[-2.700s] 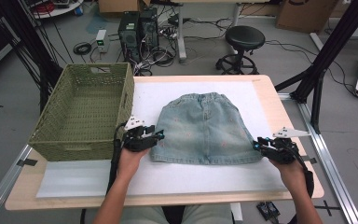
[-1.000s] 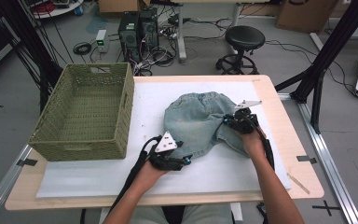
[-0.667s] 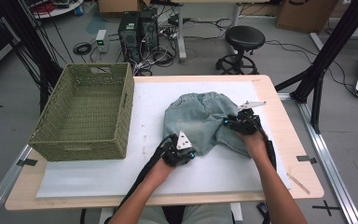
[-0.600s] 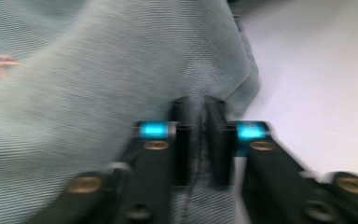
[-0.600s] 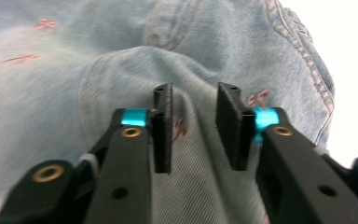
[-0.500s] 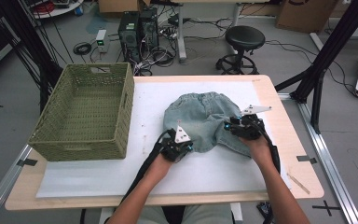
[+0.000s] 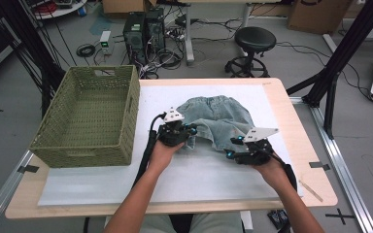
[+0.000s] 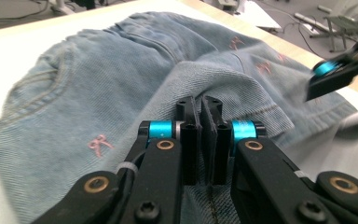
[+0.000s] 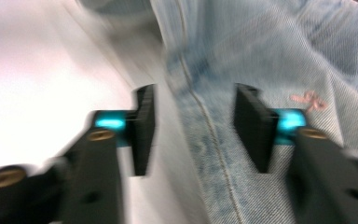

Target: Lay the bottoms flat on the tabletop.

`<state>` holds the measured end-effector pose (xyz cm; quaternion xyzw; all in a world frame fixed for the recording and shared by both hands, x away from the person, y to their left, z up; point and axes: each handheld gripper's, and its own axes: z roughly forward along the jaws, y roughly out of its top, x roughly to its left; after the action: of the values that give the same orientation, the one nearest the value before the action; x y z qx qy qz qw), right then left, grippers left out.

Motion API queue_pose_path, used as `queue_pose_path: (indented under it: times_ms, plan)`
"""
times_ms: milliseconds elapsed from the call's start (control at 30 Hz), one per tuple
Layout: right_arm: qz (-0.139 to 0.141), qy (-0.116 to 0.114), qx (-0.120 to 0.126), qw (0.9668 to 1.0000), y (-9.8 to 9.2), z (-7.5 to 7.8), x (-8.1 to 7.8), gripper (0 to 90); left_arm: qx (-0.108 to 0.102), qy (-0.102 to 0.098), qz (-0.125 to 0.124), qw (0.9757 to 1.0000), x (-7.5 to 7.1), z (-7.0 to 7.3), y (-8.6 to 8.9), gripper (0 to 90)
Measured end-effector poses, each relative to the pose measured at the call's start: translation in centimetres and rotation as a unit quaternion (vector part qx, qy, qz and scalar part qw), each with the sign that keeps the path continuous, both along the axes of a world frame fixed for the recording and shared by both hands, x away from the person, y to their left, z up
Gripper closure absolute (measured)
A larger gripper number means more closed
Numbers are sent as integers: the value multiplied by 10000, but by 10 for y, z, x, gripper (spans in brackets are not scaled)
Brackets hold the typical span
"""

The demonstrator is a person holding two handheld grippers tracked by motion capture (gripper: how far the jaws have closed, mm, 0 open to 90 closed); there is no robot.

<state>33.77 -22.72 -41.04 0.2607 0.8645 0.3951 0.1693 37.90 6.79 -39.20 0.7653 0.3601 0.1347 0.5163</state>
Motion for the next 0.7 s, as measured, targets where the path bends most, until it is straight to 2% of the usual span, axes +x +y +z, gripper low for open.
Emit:
queue_pose_path:
  times_ms: [67, 100, 133, 167, 233, 300, 367, 400, 433, 467, 500, 567, 633, 700]
  plan:
    - [-30, -41, -331, 9994, 8, -10, 2, 407, -28, -18, 42, 10000, 1, 1, 2, 861]
    - [-43, -40, -466, 9989, 10, -14, 3, 430, -14, -11, 40, 10000, 1, 2, 3, 861]
    - [-138, -78, -740, 9971, 13, -18, 5, 519, 29, -26, 45, 10000, 1, 2, 3, 861]
    - [-228, -69, -859, 9960, 14, -19, 7, 672, 61, -24, 44, 10000, 2, 2, 3, 861]
    - [-490, -146, -809, 9954, 10, -17, 12, 898, 112, -29, 62, 9999, 3, 2, 4, 861]
    - [-726, -199, -610, 9953, 2, -12, 20, 900, 176, -17, 69, 9998, 4, 1, 5, 861]
    - [-976, -269, -499, 9936, -5, -8, 27, 900, 168, 21, 73, 9998, 5, 0, 6, 861]
    - [-1015, -168, -349, 9941, -8, -6, 31, 900, 171, 21, 77, 9998, 6, 0, 6, 861]
    - [-885, -37, -126, 9960, -9, -5, 33, 888, 161, 23, 83, 9998, 6, 0, 6, 861]
    - [-731, 59, 103, 9973, -8, -4, 32, 772, 159, 10, 83, 9998, 6, 0, 6, 861]
    - [-668, 48, 177, 9976, -5, -4, 30, 673, 146, 5, 85, 9999, 6, 0, 6, 861]
    - [-234, 151, 323, 9991, 5, -5, 25, 556, 84, 26, 104, 9999, 7, 0, 6, 861]
    - [-130, -37, 49, 9999, 17, -8, 20, 368, 68, 25, 102, 9999, 7, 0, 6, 861]
    - [-186, -52, -481, 9987, 28, -18, 21, 365, 95, 16, 85, 9999, 7, 1, 6, 861]
